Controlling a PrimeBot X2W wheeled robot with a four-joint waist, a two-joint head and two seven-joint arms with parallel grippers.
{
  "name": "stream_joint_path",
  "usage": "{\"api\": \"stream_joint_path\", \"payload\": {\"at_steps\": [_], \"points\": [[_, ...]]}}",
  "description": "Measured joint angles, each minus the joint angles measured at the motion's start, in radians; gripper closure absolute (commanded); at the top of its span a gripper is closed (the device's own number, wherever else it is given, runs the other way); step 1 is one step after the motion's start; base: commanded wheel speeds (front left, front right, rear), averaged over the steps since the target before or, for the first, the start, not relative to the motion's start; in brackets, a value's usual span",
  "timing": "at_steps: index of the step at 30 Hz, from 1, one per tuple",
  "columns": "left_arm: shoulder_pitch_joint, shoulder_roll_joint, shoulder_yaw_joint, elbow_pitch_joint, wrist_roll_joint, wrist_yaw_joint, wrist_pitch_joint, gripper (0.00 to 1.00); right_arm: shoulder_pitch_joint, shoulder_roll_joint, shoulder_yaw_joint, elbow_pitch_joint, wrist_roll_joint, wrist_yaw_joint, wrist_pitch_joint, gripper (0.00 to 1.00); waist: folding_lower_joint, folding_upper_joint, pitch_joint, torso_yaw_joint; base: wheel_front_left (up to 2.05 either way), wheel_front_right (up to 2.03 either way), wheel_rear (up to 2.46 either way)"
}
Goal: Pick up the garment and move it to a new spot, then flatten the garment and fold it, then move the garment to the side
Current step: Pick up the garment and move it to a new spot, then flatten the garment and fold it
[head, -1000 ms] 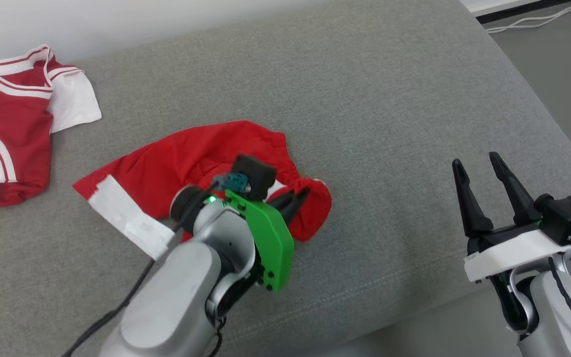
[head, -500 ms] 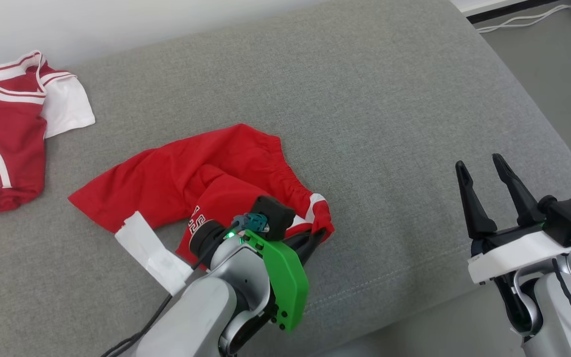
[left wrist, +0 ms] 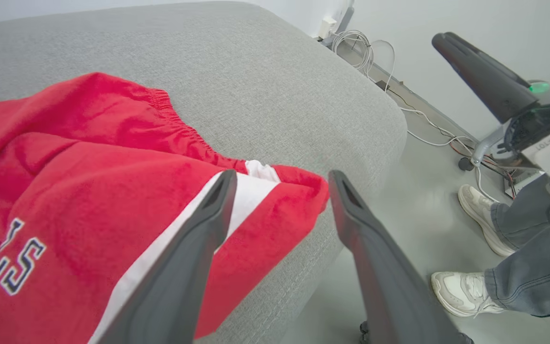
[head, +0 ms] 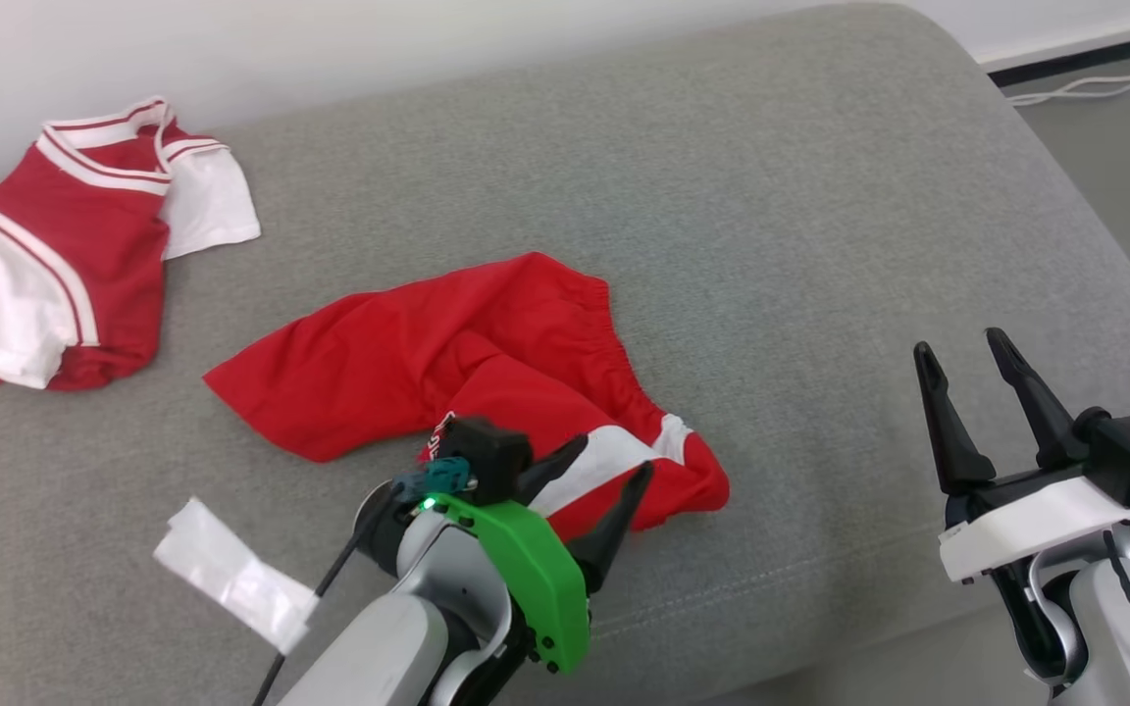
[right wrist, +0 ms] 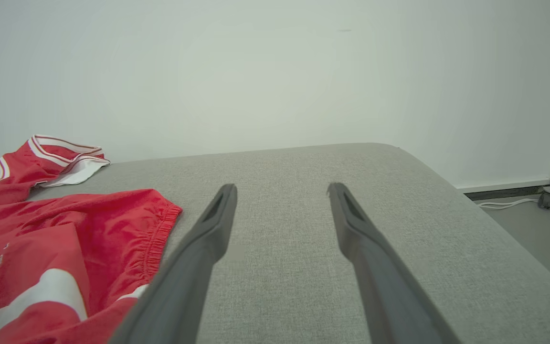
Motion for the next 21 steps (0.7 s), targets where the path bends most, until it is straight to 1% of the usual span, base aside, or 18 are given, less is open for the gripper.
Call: {"api": "stream_joint_path", "payload": {"at_steps": [7,10,14,18,21], "points": [[0.073,0.000,0.065,-0.032,-0.019,0.064,-0.059,0.00,0.011,-0.032,0.033,0.019,0.002,0.000,0.000,0.00,0.0000,0.0000,-0.013,0.062,0.00,0.00,0.00],[0.104,0.000,0.081,-0.040,-0.022,0.085,-0.072,0.00,0.020,-0.044,0.054,0.035,0.002,0.000,0.019,0.00,0.0000,0.0000,-0.018,0.093,0.00,0.00,0.00],[0.138,0.000,0.090,-0.051,-0.030,0.098,-0.090,0.00,0.020,-0.063,0.097,0.072,0.003,0.000,0.076,0.00,0.0000,0.0000,-0.023,0.136,0.00,0.00,0.00],[0.155,0.000,0.105,-0.060,-0.056,0.107,-0.107,0.00,0.017,-0.063,0.134,0.095,0.027,0.000,0.119,0.00,0.0000,0.0000,-0.026,0.180,0.00,0.00,0.00],[0.161,0.000,0.105,-0.071,-0.056,0.107,-0.110,0.00,0.002,-0.064,0.162,0.108,0.040,0.000,0.149,0.00,0.0000,0.0000,-0.028,0.210,0.00,0.00,0.00]]}}
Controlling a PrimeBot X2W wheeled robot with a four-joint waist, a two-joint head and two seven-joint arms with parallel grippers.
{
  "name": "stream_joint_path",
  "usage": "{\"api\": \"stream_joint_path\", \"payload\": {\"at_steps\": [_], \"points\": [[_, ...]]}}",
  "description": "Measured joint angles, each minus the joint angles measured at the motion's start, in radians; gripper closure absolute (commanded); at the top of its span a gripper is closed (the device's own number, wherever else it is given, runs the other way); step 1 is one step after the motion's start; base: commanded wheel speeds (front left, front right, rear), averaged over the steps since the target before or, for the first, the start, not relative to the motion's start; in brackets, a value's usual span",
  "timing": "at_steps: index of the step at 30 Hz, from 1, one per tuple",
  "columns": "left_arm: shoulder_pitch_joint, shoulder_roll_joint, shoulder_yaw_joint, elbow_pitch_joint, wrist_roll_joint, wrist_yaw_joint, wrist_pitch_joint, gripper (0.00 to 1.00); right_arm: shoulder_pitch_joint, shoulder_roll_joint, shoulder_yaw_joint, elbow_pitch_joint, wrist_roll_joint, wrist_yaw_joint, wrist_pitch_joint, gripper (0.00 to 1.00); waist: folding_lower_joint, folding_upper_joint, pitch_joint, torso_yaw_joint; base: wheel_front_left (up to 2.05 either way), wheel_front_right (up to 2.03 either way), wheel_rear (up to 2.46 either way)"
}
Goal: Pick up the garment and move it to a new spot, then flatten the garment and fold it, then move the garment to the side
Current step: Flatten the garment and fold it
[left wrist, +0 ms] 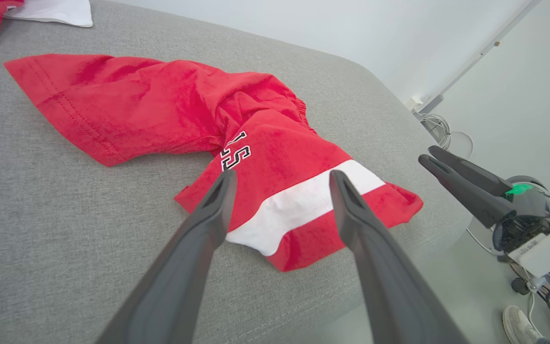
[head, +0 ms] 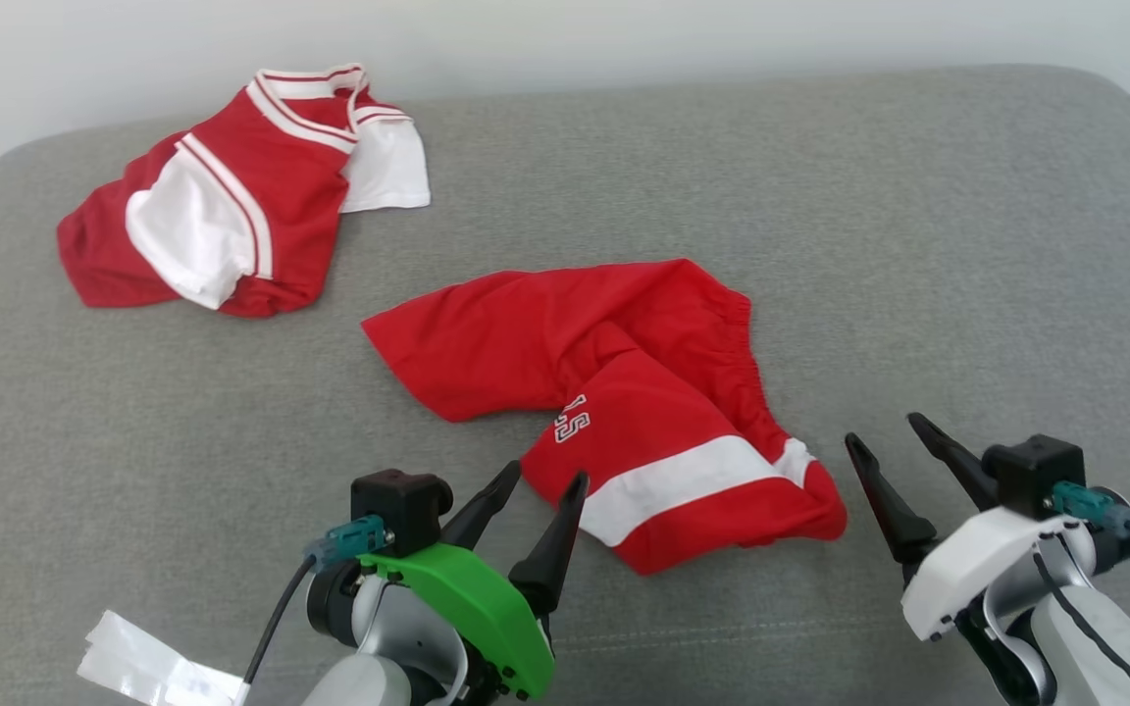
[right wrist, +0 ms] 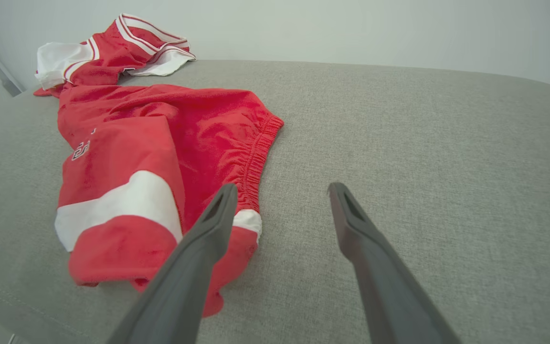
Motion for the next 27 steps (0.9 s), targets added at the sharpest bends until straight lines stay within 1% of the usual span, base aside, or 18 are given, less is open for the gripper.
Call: {"api": "stream_joint_path", "payload": {"at_steps": [5,9,11,17,27], "points": [[0.002,0.002,-0.001,-0.018,0.000,0.000,-0.006,0.00,-0.045,0.000,0.033,0.016,0.020,0.001,0.035,0.00,0.0000,0.0000,0.002,0.043,0.00,0.00,0.00],[0.012,0.003,0.000,-0.029,0.000,0.000,-0.010,0.00,-0.052,-0.001,0.045,0.044,0.044,0.001,0.069,0.00,0.0000,0.0000,0.007,0.067,0.00,0.00,0.00],[0.020,0.008,0.003,-0.036,0.000,0.008,-0.013,0.00,-0.053,-0.002,0.055,0.061,0.056,0.001,0.087,0.00,0.0000,0.0000,0.010,0.074,0.00,0.00,0.00],[0.032,0.026,0.011,-0.054,0.002,0.013,-0.013,0.00,-0.059,-0.010,0.068,0.088,0.074,0.001,0.123,0.00,0.0000,0.0000,0.018,0.074,0.00,0.00,0.00],[0.037,0.031,0.006,-0.094,0.010,0.018,-0.011,0.00,-0.092,-0.010,0.056,0.127,0.119,0.001,0.149,0.00,0.0000,0.0000,0.057,0.065,0.00,0.00,0.00]]}}
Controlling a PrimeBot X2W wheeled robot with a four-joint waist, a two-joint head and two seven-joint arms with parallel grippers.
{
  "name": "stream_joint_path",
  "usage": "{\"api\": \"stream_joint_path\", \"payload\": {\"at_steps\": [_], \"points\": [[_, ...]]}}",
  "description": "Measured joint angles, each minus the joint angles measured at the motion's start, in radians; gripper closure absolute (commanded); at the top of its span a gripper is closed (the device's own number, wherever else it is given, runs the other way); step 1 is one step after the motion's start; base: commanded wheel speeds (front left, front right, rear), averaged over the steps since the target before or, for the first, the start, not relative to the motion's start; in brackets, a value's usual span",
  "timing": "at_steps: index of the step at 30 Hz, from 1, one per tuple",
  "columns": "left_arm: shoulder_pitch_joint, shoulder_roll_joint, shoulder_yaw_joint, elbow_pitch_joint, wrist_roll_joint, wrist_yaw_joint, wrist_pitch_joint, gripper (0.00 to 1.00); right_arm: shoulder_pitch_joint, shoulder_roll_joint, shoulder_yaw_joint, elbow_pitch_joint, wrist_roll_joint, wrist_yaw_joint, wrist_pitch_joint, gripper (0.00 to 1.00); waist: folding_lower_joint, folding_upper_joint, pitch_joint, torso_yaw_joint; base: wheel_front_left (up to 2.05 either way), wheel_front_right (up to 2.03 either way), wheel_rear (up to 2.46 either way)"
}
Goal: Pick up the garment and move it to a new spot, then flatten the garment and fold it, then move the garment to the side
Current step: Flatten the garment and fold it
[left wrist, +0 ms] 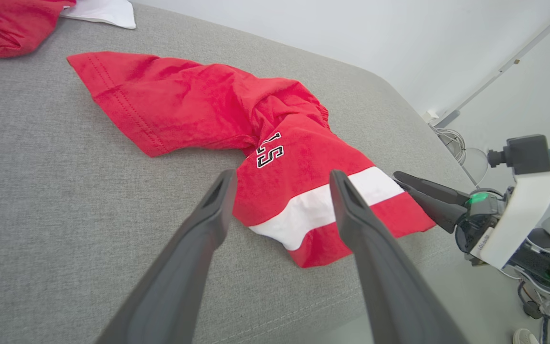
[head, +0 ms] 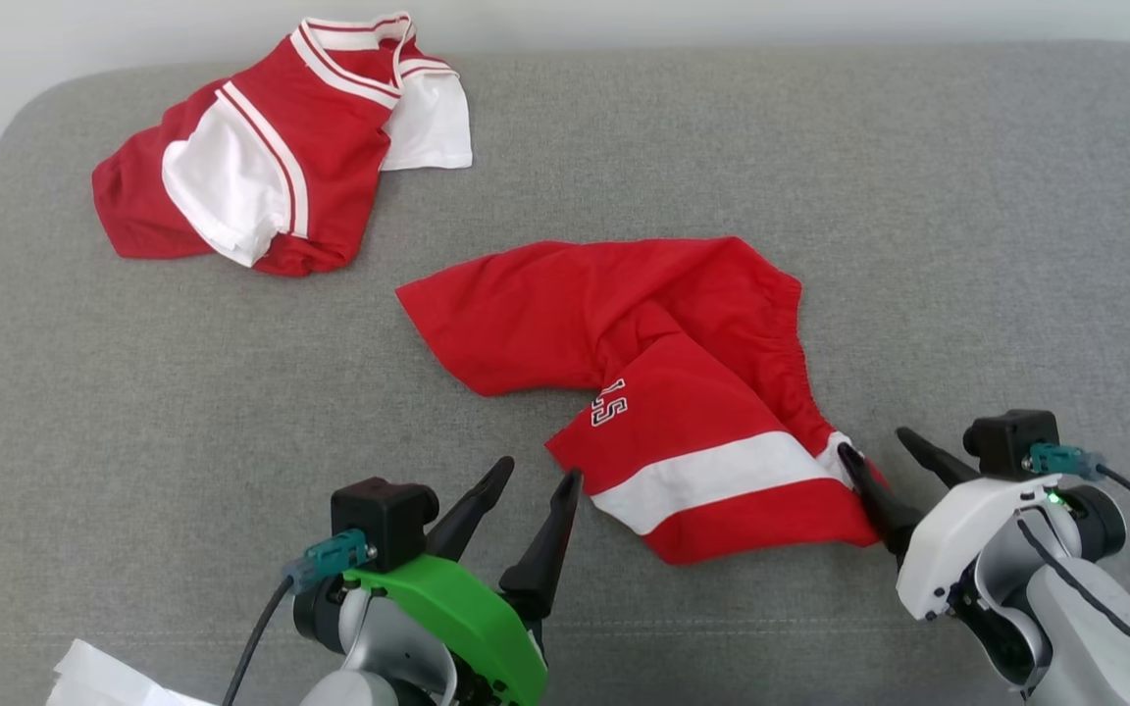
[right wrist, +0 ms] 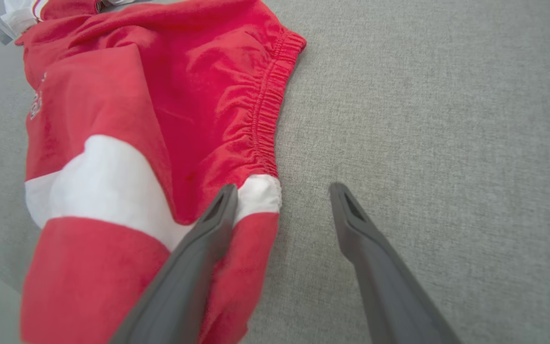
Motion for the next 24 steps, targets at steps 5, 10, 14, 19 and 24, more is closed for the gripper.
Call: {"api": "stream_joint_path", "payload": {"at_steps": [5,10,14,19,24], "points": [[-0.001,0.002,-0.005,-0.016,0.002,0.003,0.009,0.00,-0.026,0.000,-0.003,0.009,0.004,0.000,0.000,0.00,0.0000,0.0000,0.024,0.002,0.00,0.00,0.00],[-0.005,0.005,-0.003,-0.020,0.004,0.003,0.013,0.00,-0.045,0.012,0.020,0.026,0.019,0.000,0.000,0.00,0.0000,0.0000,0.051,0.014,0.00,0.00,0.00],[-0.006,0.006,0.000,-0.020,0.005,0.003,0.015,0.00,-0.060,0.022,0.056,0.040,0.022,0.000,0.000,0.00,0.0000,0.0000,0.058,0.020,0.00,0.00,0.00],[-0.007,0.006,0.003,-0.020,0.007,0.008,0.016,0.00,-0.060,0.023,0.084,0.058,0.027,0.000,0.010,0.00,0.0000,0.0000,0.058,0.022,0.00,0.00,0.00],[-0.007,0.006,0.007,-0.020,0.007,0.009,0.016,0.00,-0.062,0.016,0.093,0.070,0.028,0.000,0.017,0.00,0.0000,0.0000,0.056,0.019,0.00,0.00,0.00]]}}
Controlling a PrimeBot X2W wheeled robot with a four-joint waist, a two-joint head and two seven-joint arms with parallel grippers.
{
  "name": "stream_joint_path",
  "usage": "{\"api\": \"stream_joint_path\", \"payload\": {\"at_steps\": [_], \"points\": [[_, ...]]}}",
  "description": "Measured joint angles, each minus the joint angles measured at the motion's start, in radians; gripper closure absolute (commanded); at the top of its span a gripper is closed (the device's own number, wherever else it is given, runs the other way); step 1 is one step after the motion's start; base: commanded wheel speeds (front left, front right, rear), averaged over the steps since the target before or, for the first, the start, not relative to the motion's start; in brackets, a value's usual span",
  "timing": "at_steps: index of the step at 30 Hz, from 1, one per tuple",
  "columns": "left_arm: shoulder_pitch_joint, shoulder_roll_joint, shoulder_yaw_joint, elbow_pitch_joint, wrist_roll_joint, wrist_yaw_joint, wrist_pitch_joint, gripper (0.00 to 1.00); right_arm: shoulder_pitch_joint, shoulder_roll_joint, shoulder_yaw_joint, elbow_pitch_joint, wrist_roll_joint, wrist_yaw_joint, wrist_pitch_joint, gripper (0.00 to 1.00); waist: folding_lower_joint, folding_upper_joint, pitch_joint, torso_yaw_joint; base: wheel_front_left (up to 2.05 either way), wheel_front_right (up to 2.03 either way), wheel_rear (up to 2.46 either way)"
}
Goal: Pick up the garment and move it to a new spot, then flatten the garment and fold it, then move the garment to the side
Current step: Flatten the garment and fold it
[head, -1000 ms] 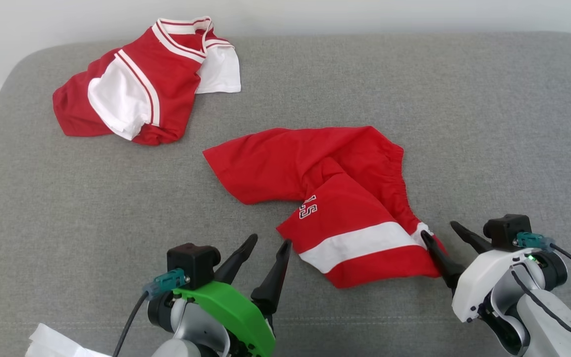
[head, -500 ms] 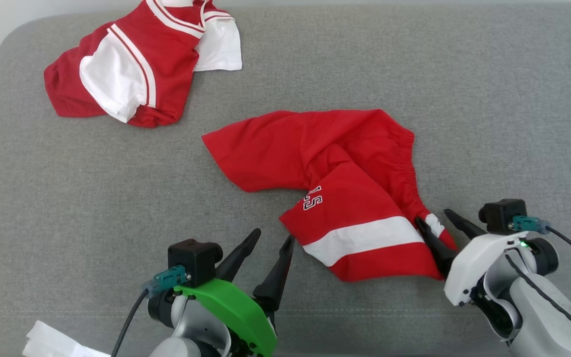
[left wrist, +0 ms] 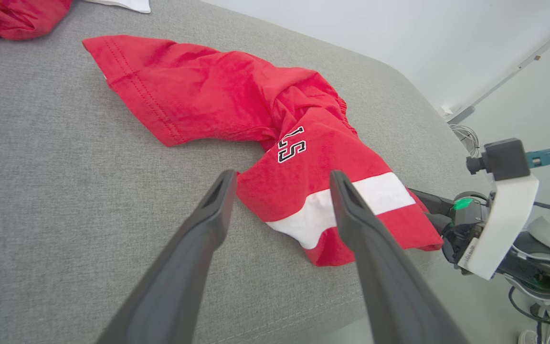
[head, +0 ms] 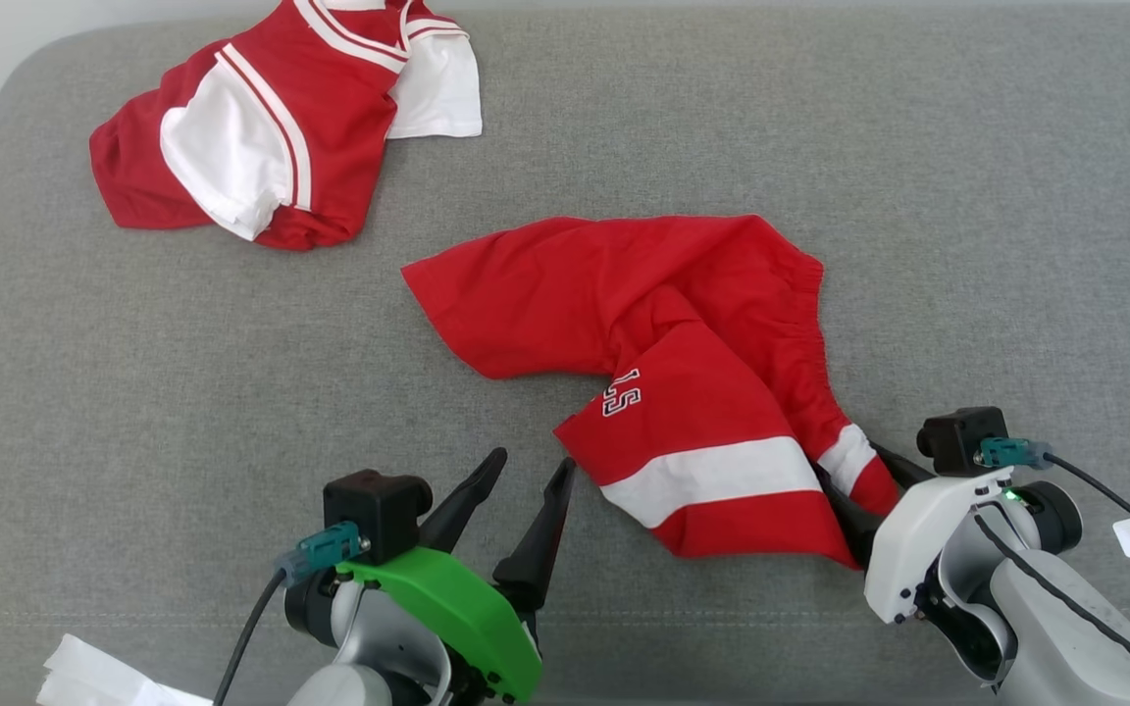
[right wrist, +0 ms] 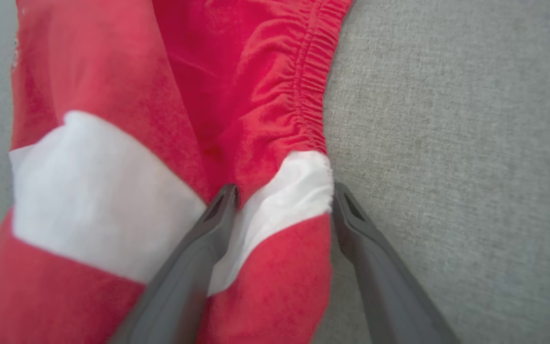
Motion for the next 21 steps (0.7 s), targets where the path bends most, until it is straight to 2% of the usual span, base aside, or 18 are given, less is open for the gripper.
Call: {"api": "stream_joint_path", "payload": {"at_steps": [5,6,7,8,15,21], "points": [[0.000,0.000,0.002,-0.003,0.000,0.003,0.000,0.00,-0.014,-0.006,-0.005,0.014,0.008,0.000,0.001,0.00,0.0000,0.0000,0.000,-0.004,0.00,0.00,0.00],[0.000,0.000,0.001,-0.005,0.000,0.003,0.000,0.00,-0.022,-0.009,-0.010,0.019,0.009,0.000,0.000,0.51,0.0000,0.0000,0.003,-0.004,0.00,0.00,0.00],[0.000,0.000,0.001,-0.005,0.000,0.003,0.000,0.00,-0.024,-0.009,-0.010,0.023,0.009,0.000,0.000,0.81,0.0000,0.0000,0.004,-0.004,0.00,0.00,0.00],[0.000,0.000,0.001,-0.005,0.000,0.003,0.001,0.00,-0.026,-0.008,-0.009,0.025,0.011,0.000,-0.001,1.00,0.0000,0.0000,0.004,-0.004,0.00,0.00,0.00],[0.000,0.012,0.012,0.001,0.007,0.004,0.000,0.00,-0.056,-0.009,-0.008,0.031,0.032,0.000,-0.020,1.00,0.0000,0.0000,0.002,-0.005,0.00,0.00,0.00],[0.000,0.021,0.023,0.037,0.030,0.008,-0.010,0.00,-0.121,-0.053,-0.022,0.017,0.029,0.000,-0.047,1.00,0.0000,0.0000,-0.011,-0.014,0.00,0.00,0.00]]}}
